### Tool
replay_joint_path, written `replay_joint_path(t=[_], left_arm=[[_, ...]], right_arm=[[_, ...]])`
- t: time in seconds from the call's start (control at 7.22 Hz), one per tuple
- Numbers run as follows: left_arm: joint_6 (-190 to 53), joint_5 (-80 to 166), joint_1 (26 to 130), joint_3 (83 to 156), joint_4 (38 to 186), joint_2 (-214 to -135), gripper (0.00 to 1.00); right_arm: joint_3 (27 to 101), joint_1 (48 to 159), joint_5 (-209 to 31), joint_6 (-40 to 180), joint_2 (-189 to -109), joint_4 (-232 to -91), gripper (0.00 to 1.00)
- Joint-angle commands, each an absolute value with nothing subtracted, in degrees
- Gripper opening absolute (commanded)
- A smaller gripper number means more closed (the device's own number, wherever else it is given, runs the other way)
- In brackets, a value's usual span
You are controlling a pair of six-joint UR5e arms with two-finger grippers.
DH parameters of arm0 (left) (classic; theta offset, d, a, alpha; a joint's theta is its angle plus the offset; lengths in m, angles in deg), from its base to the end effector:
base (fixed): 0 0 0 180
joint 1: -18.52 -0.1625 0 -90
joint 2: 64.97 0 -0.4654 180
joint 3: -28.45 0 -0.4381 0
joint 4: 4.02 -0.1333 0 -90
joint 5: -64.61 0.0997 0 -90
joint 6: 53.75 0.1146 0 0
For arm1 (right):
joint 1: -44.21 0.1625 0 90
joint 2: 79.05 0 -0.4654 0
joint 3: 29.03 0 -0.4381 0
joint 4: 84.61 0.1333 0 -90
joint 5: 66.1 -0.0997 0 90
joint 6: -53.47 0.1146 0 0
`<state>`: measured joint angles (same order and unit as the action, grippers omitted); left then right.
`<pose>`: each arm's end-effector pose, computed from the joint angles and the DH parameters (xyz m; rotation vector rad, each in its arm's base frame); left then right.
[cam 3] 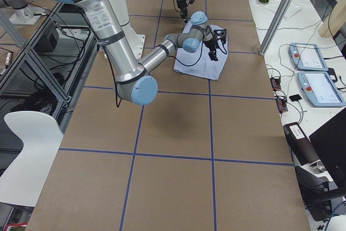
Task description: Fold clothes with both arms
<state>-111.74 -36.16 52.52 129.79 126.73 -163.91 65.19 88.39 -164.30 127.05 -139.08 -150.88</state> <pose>0.4598 -0.4451 0.4377 0.4359 0.9828 0.0688 -0.4520 -0.6023 0.2953 0.3987 -0.9430 0.3695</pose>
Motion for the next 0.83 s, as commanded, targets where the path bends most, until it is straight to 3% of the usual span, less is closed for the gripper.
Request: replay_joint_path(t=[0.0, 0.69], left_arm=[[-103.44, -36.64, 61.90, 125.51, 126.24, -165.07, 0.00], [-100.68, -36.64, 70.46, 90.55, 127.46, -194.38, 0.00]], right_arm=[[65.19, 88.07, -164.27, 127.12, -138.99, -150.88, 1.00], [66.15, 87.10, -164.01, 127.91, -138.64, -150.97, 1.00]])
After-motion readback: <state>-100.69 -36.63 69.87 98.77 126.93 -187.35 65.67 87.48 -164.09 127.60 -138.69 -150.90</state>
